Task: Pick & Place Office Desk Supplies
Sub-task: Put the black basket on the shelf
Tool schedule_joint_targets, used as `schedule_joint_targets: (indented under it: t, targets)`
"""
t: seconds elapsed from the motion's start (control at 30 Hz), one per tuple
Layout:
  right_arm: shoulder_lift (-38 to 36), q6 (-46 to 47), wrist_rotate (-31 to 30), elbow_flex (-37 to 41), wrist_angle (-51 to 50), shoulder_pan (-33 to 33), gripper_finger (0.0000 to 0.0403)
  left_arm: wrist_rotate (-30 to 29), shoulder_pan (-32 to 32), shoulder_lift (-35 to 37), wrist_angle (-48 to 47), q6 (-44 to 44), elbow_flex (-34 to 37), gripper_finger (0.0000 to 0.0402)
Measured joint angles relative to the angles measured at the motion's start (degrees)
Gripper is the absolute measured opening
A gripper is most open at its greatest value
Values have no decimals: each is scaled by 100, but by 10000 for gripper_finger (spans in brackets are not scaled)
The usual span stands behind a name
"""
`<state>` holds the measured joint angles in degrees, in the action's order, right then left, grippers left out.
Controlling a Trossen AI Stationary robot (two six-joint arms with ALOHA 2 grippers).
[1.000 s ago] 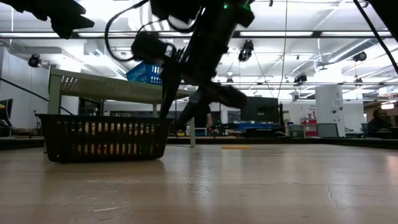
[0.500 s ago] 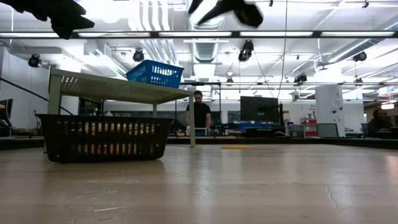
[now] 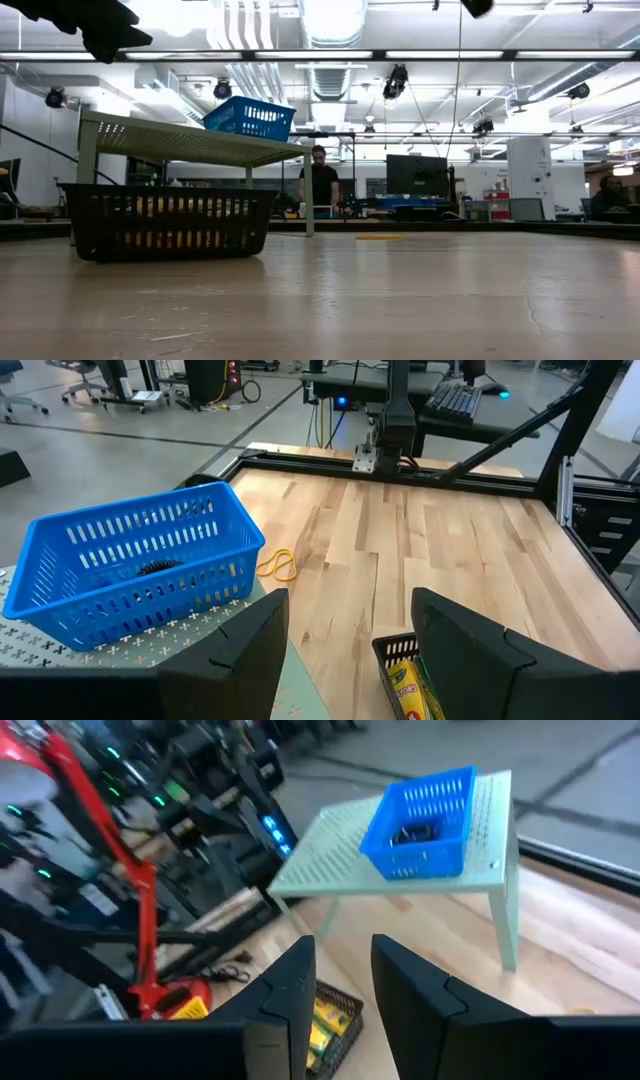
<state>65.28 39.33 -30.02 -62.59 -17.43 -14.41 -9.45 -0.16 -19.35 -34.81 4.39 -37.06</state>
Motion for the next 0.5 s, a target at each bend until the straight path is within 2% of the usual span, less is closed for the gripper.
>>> schedule_joint_targets:
  t: [0.3,0.5]
  targets:
    - [-2022,-412,7,2620,2040,2,93,-1,0,0,0,2,0,215]
    - [-3119,-659,31,3642,2170,2,90,1,0,2,-1,0,0,215]
